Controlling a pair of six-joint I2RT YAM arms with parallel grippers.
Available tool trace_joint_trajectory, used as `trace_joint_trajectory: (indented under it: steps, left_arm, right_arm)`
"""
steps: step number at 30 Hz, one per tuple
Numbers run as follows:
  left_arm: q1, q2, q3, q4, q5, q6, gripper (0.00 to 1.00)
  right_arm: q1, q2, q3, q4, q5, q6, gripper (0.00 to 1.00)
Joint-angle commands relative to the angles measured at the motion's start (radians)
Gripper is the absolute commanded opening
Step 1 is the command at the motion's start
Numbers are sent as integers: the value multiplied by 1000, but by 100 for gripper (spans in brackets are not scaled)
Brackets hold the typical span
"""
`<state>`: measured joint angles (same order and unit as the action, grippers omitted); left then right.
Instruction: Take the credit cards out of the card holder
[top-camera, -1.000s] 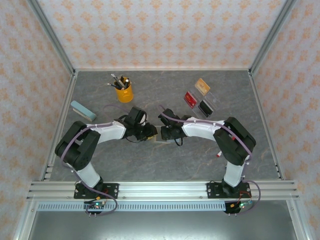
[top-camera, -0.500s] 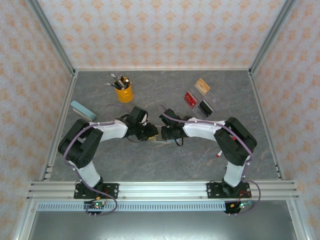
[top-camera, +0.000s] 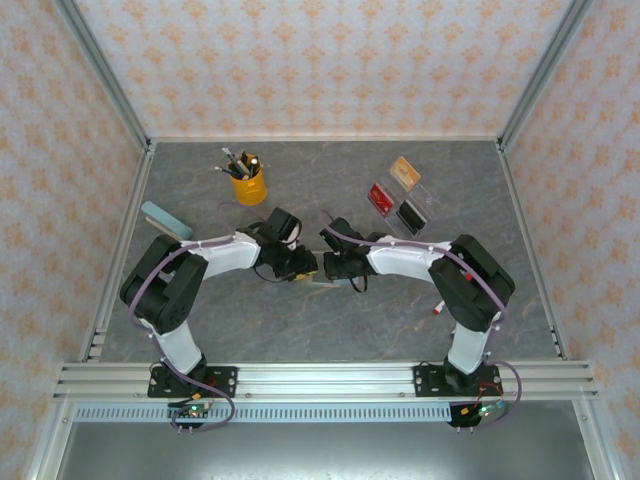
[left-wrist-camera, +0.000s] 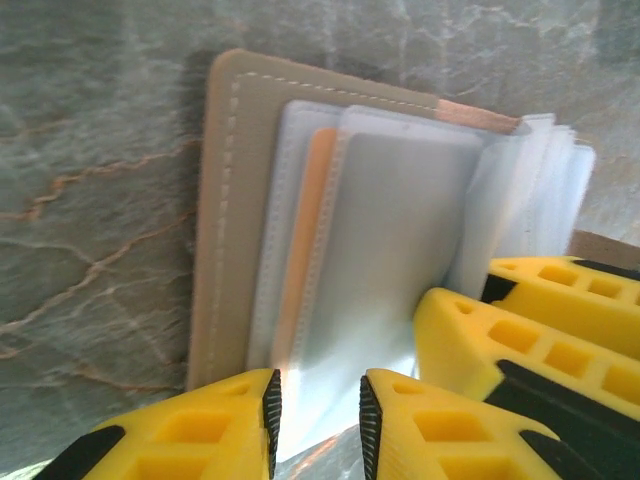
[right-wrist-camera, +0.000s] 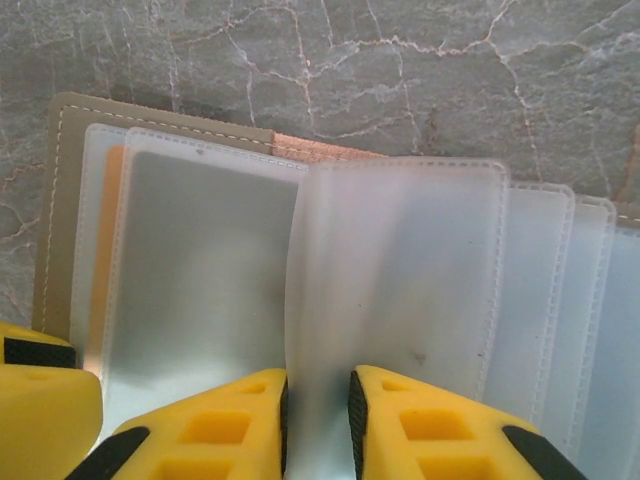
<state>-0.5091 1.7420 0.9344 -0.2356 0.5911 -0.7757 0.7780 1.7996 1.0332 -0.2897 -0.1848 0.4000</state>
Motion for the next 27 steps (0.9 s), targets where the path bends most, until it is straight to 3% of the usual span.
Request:
trace_joint_trajectory:
  steps: [1, 7, 27]
  left_arm:
    - [-8, -8, 21, -56, -42, 35, 30]
    - [-10, 20, 9, 1, 24, 50, 30]
    - [-62, 94, 72, -93, -42, 86, 26]
  right_arm:
    - [0, 83, -68, -83, -21, 12, 23]
    - [0, 81, -74, -80, -19, 12, 23]
    - [0, 91, -88, -53, -50, 16, 21]
